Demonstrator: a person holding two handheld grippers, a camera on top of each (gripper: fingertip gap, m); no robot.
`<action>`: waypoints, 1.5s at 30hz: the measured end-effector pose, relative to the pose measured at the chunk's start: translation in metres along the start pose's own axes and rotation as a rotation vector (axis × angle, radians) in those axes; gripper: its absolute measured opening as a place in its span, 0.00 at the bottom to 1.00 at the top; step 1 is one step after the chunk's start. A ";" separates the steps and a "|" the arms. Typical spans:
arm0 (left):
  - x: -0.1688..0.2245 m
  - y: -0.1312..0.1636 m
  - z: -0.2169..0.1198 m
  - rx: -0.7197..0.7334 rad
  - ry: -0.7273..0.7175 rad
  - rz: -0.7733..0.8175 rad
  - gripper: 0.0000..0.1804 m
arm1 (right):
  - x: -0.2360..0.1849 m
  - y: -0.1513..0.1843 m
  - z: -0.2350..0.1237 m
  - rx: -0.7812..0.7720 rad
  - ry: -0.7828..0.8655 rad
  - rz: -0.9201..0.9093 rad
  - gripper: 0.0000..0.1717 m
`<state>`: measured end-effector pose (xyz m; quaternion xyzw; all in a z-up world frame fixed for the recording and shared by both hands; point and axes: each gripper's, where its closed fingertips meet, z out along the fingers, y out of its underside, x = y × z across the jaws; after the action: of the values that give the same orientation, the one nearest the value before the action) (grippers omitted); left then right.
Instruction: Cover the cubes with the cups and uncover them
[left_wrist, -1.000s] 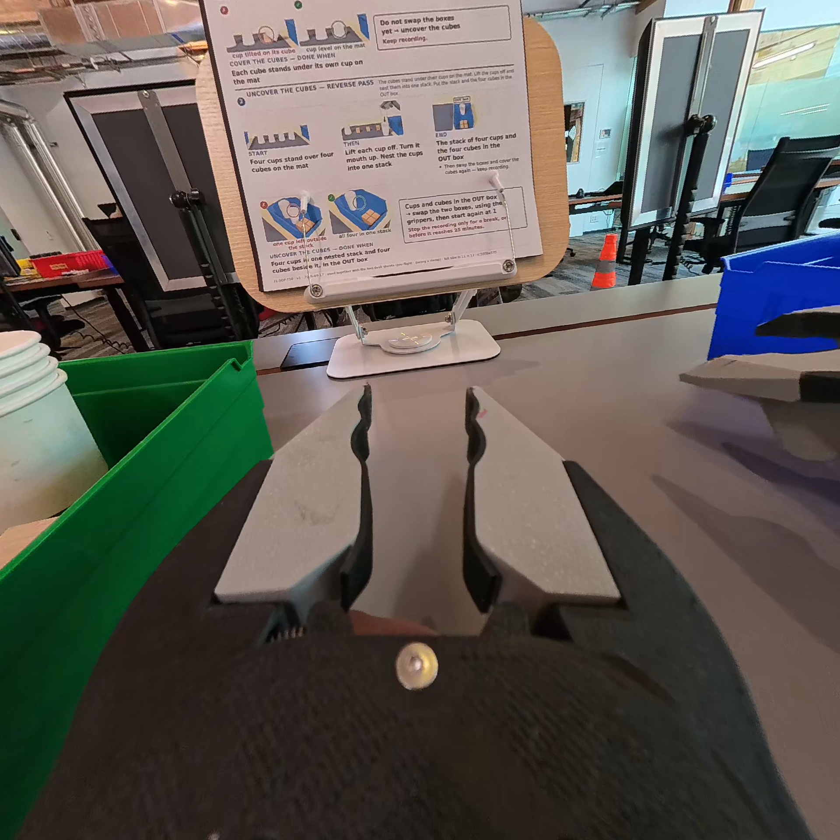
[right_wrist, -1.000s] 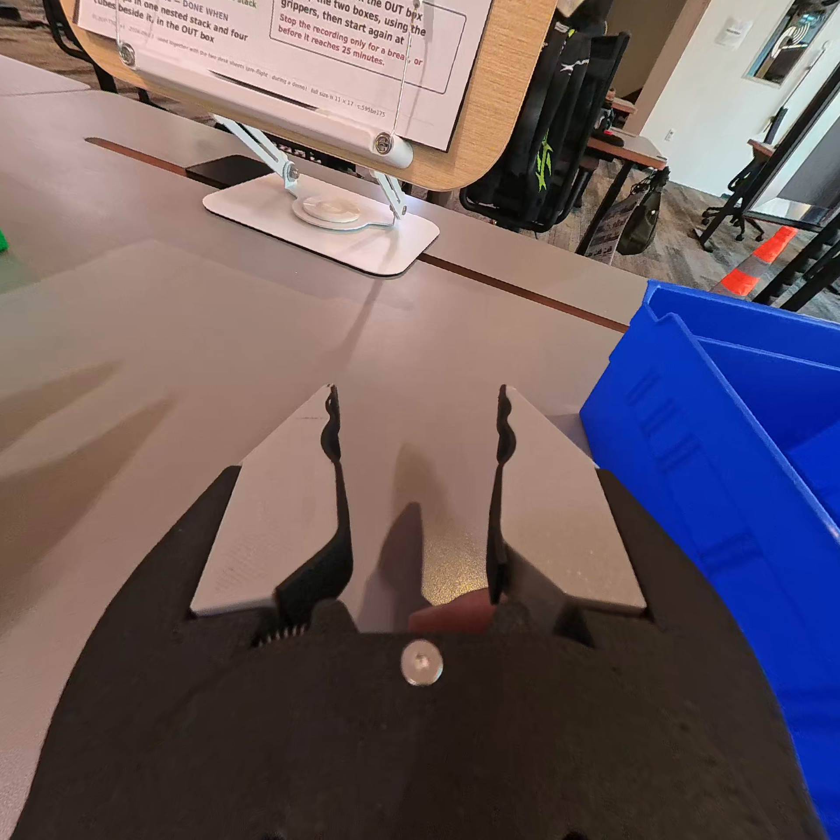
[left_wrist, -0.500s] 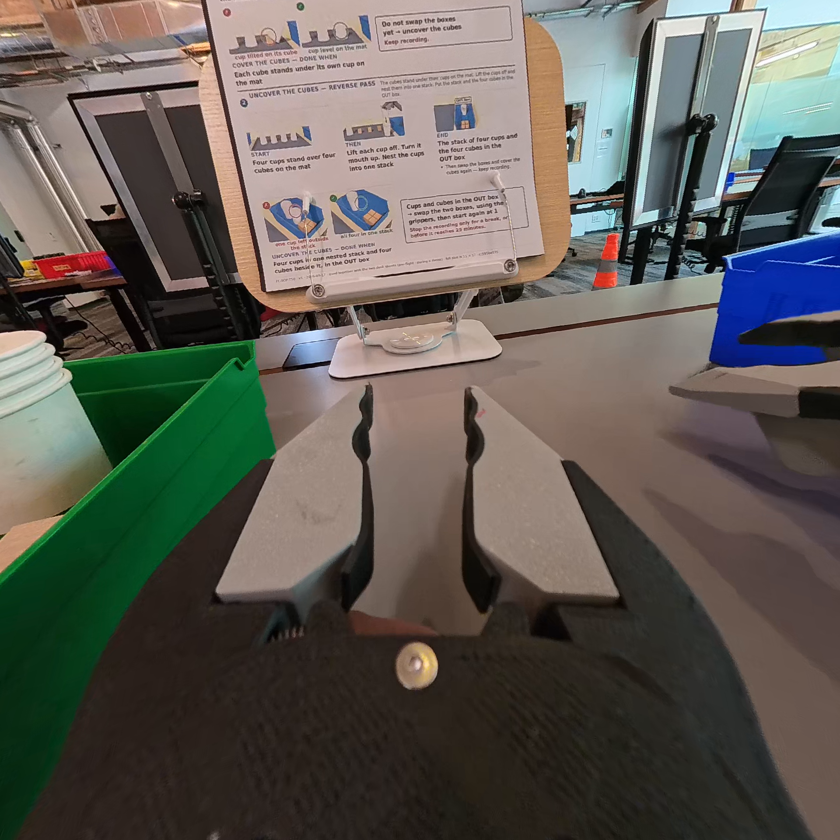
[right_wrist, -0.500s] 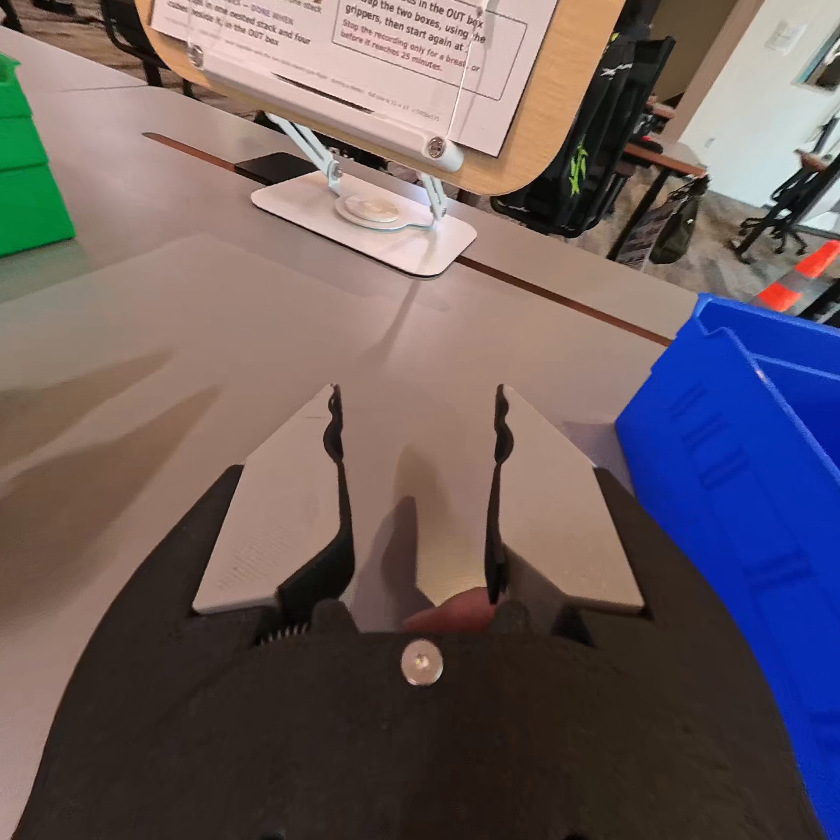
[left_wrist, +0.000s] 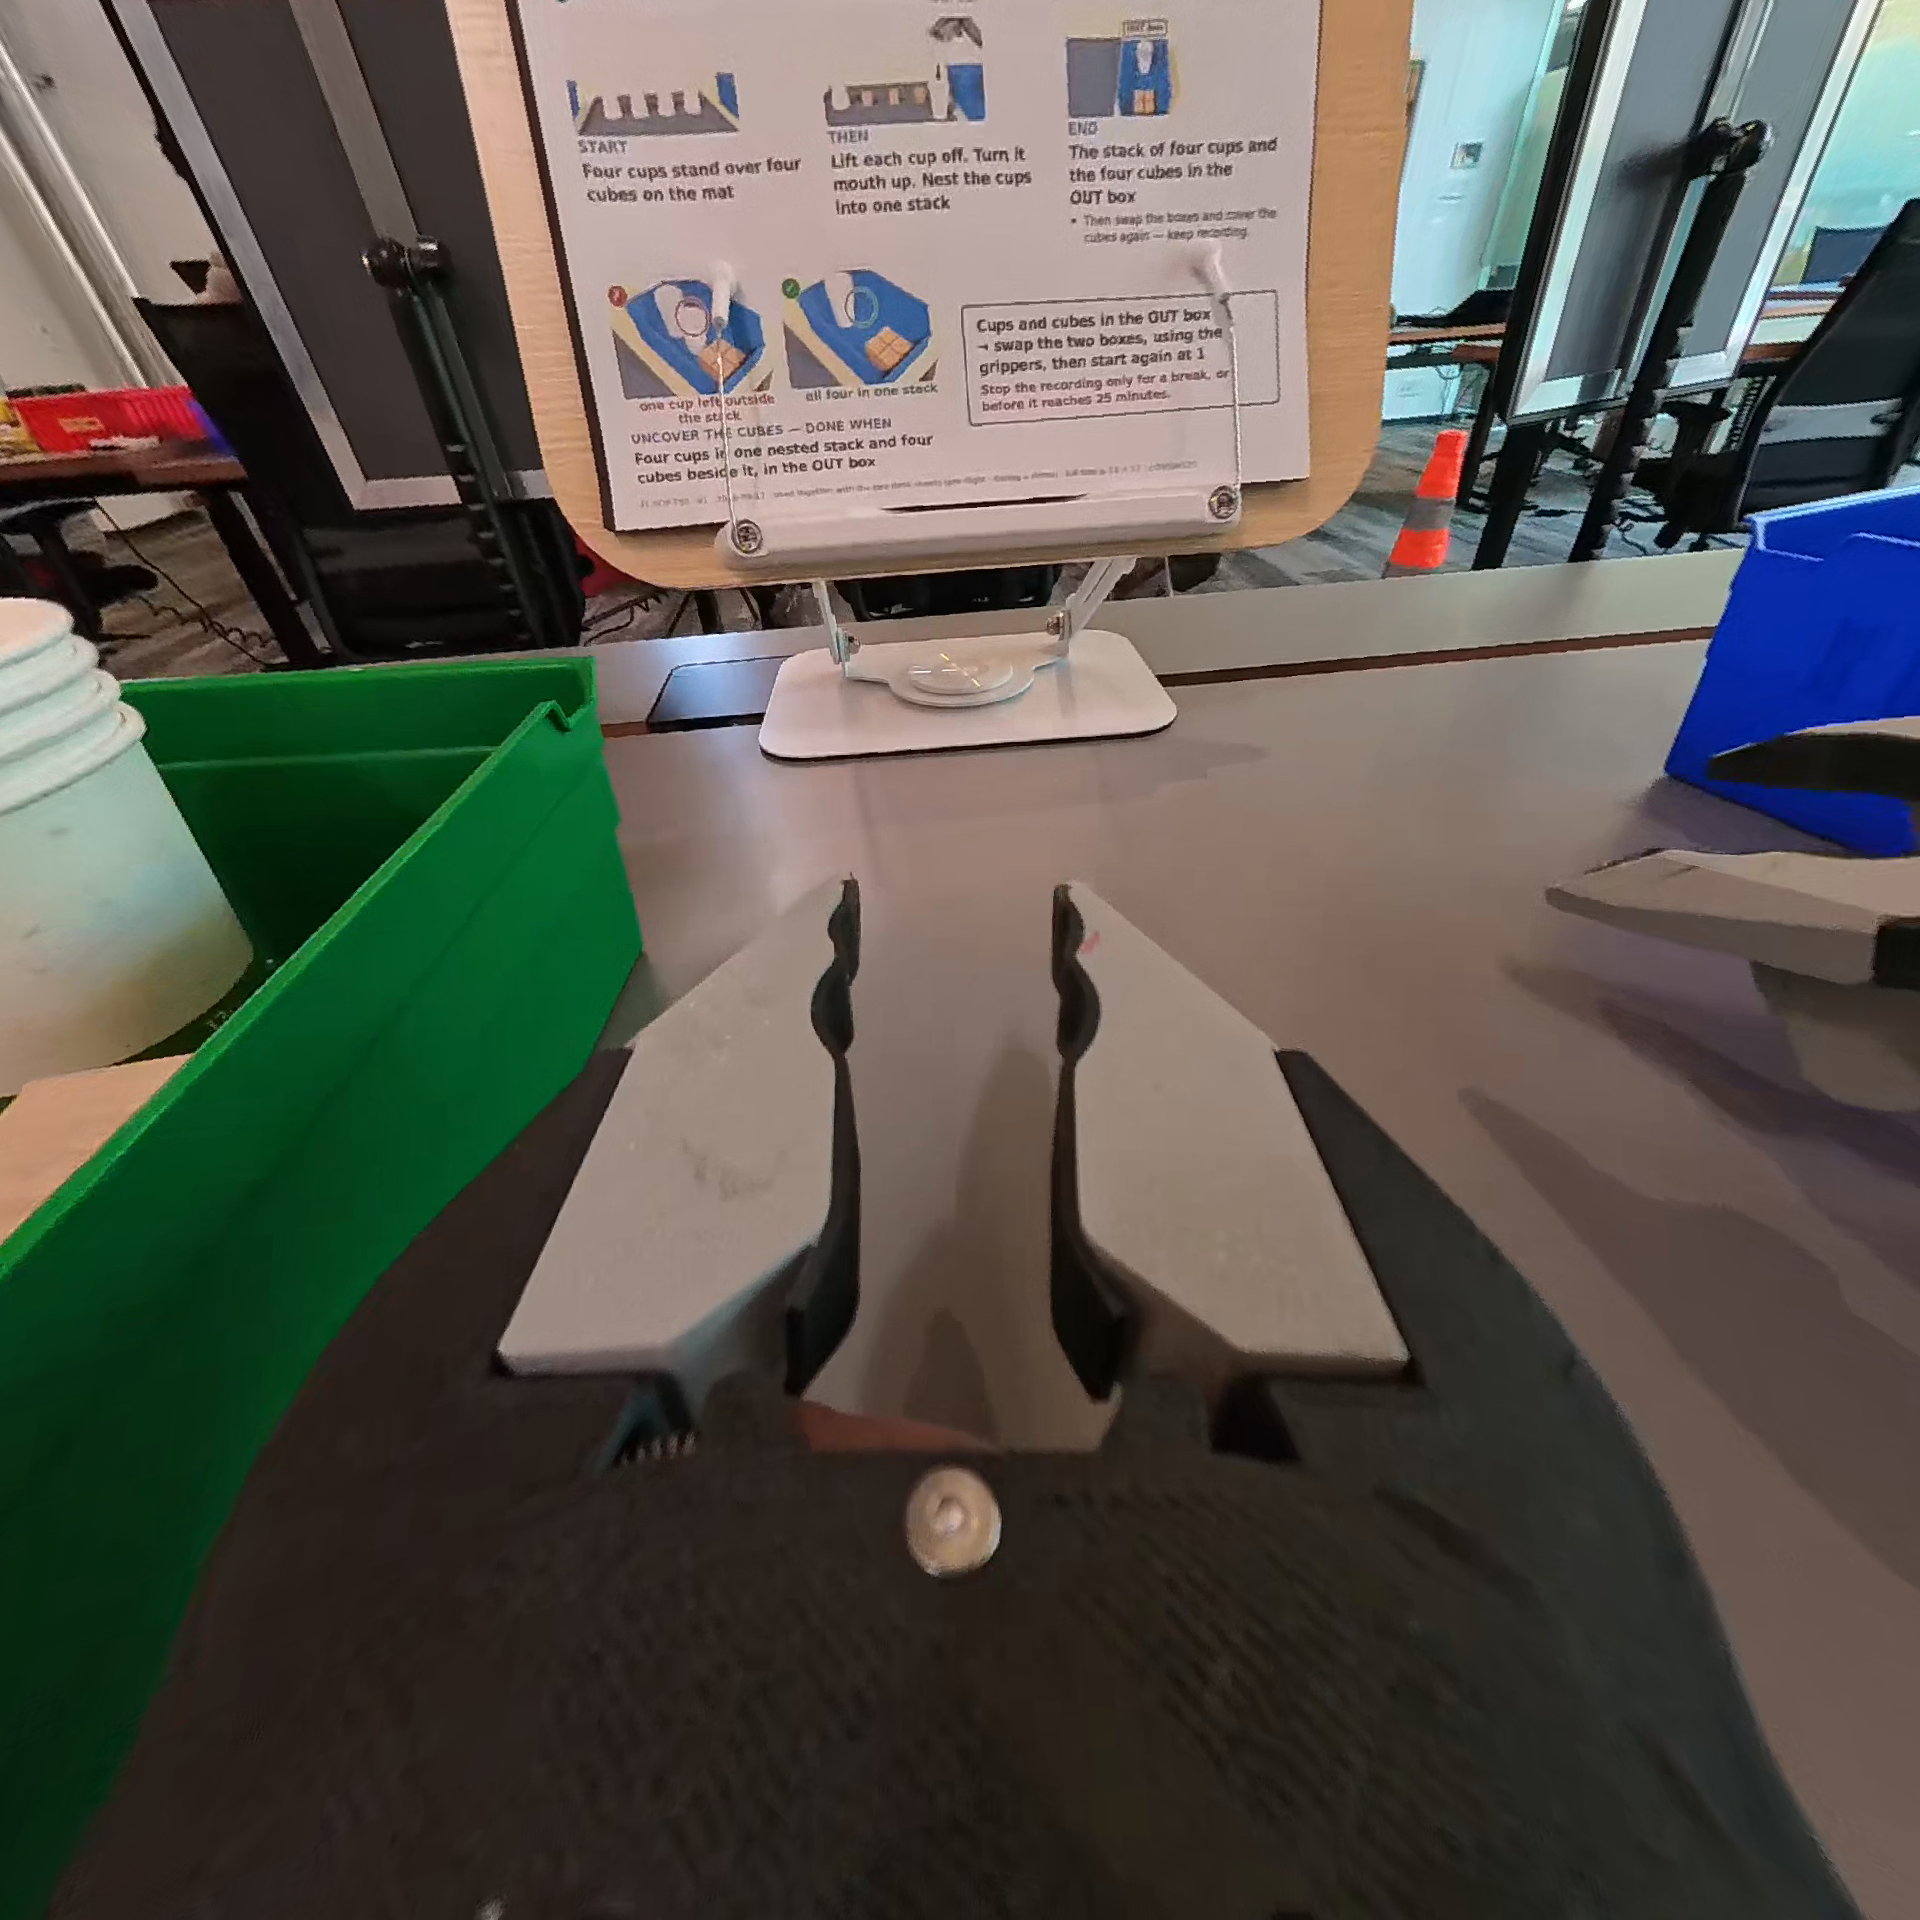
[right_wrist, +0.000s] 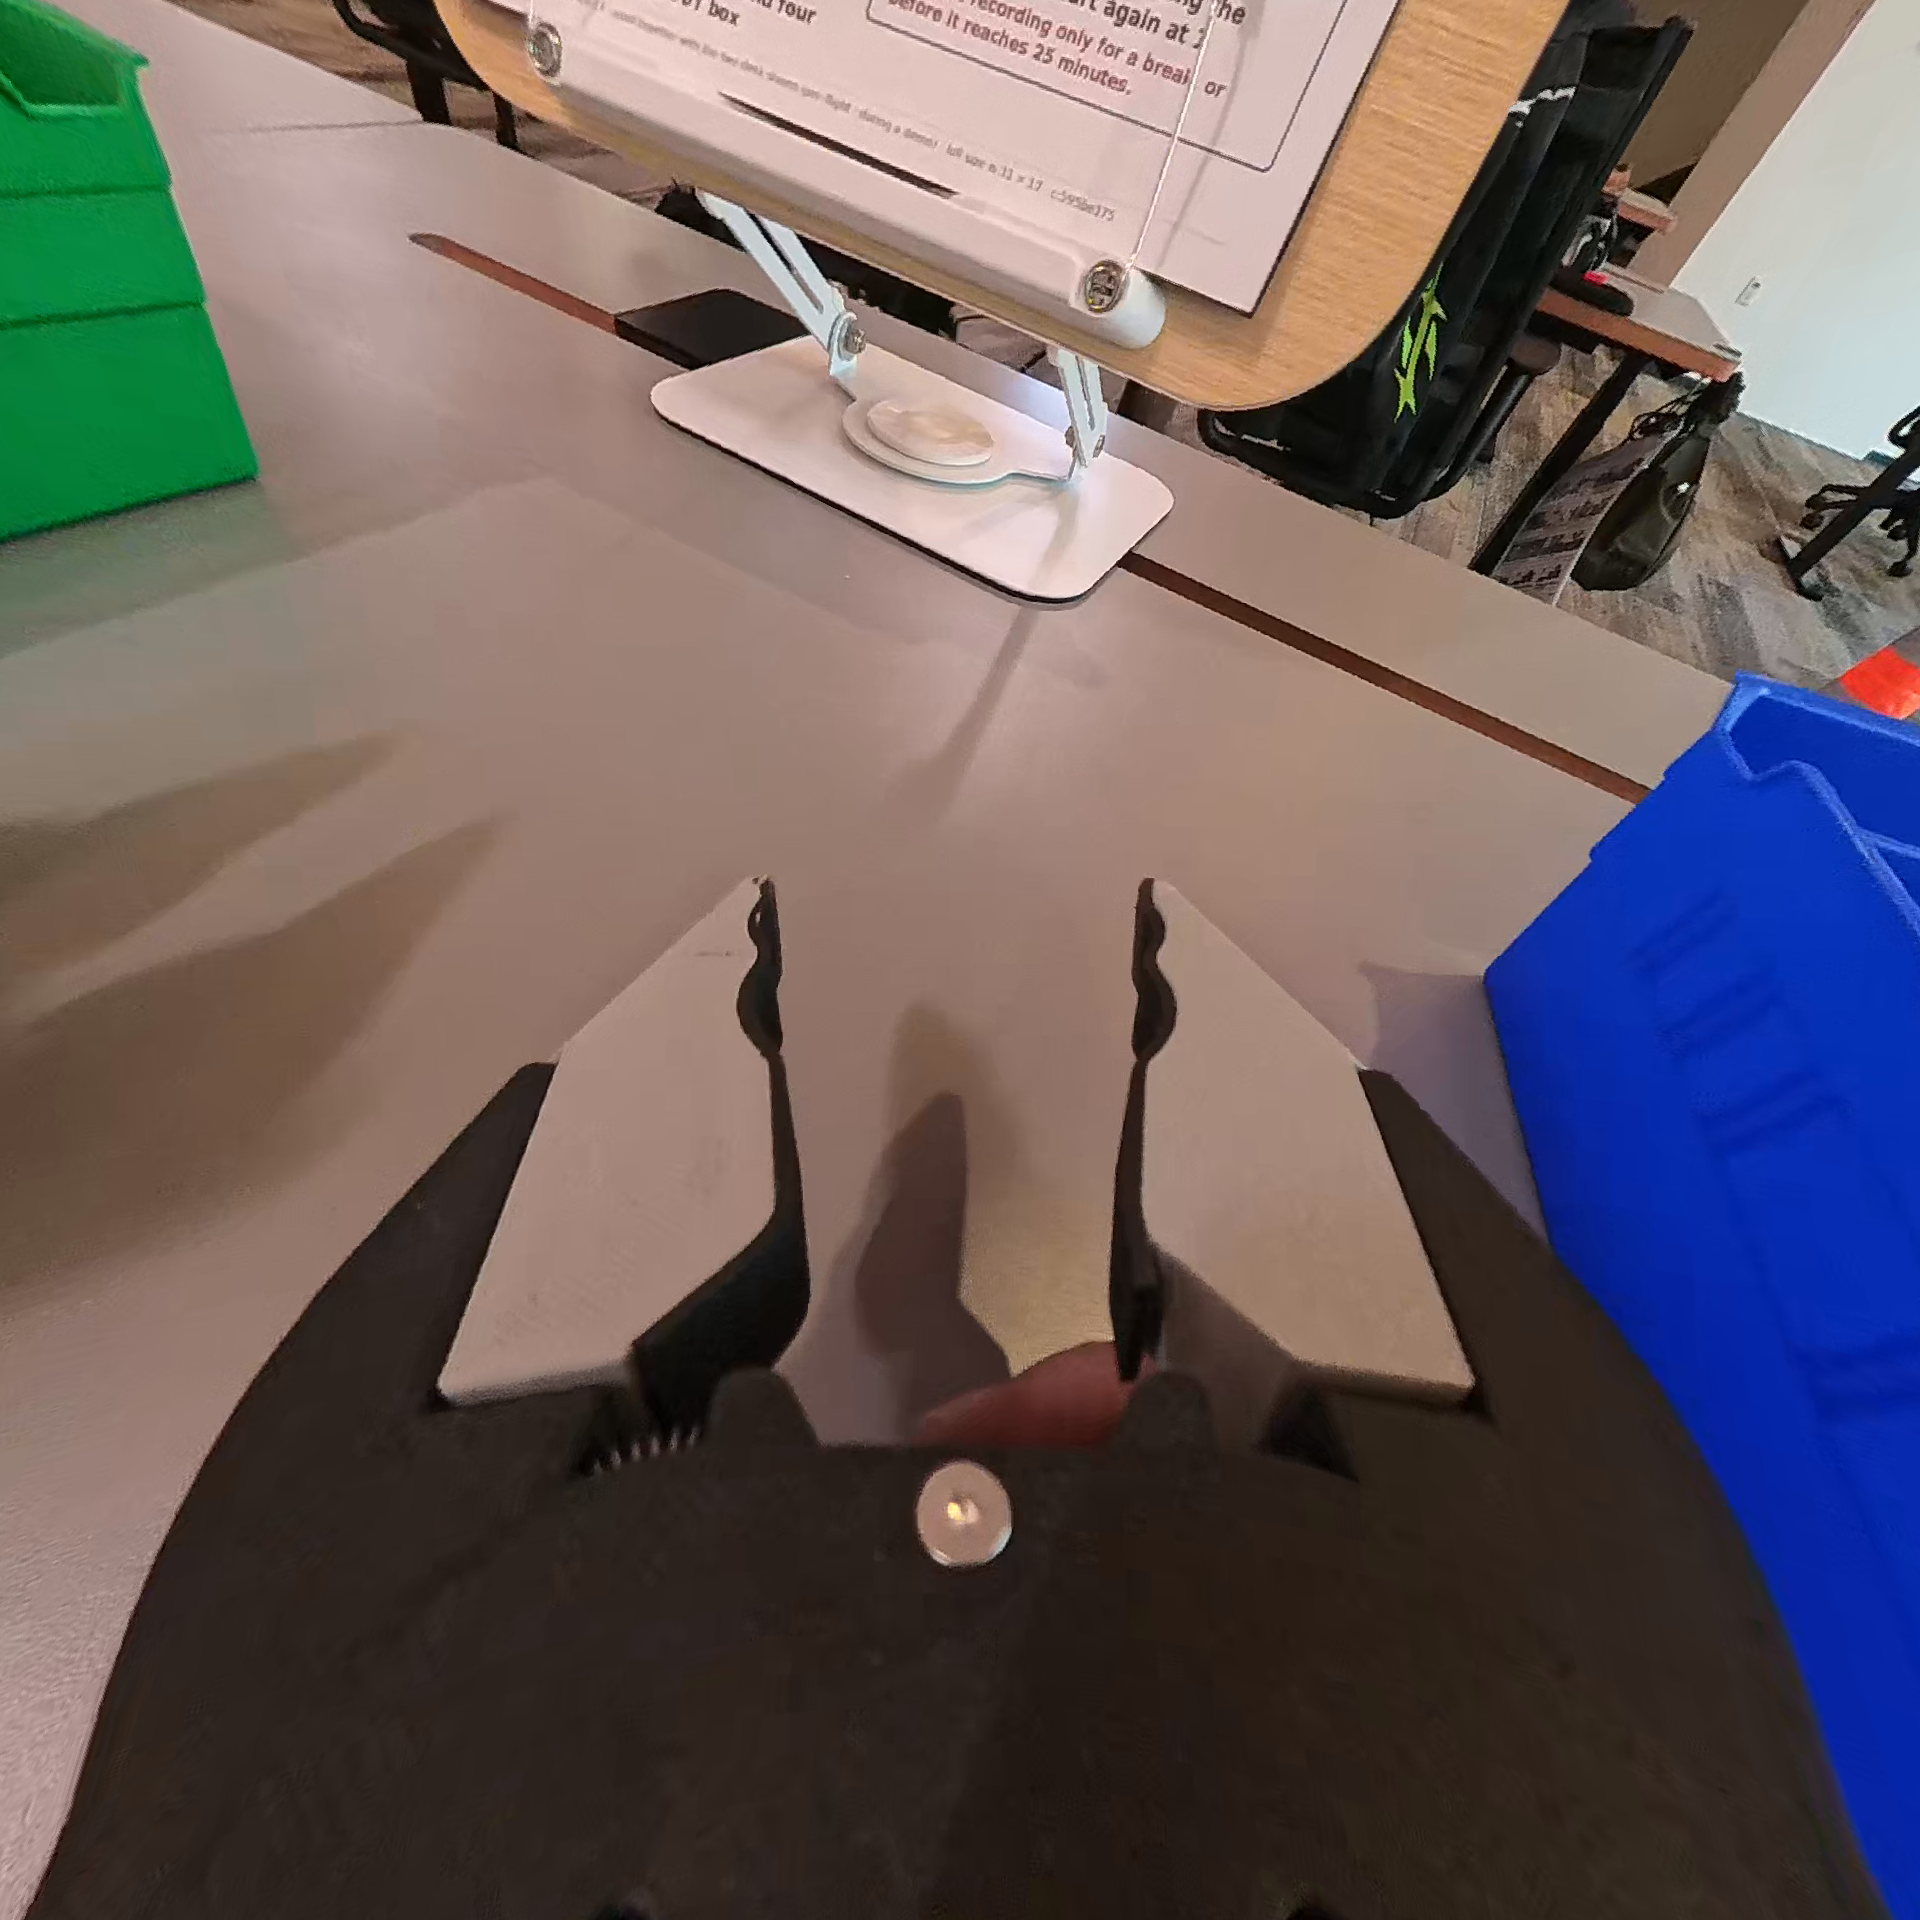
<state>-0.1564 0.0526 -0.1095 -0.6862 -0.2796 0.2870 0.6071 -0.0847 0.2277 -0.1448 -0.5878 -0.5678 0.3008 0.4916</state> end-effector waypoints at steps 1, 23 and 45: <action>0.002 0.000 0.000 -0.002 0.005 0.012 0.19 | -0.001 0.001 0.001 -0.006 -0.001 -0.009 0.39; 0.067 0.056 -0.043 -0.372 0.426 0.028 0.30 | -0.010 0.007 0.002 -0.044 -0.021 -0.074 0.38; -0.179 0.047 -0.086 -0.879 0.397 0.455 0.40 | -0.010 0.007 0.002 -0.049 -0.023 -0.074 0.39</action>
<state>-0.2132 -0.1410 -0.1378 -0.9603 -0.0972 0.1320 0.2259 -0.0858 0.2197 -0.1542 -0.5747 -0.6019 0.2749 0.4815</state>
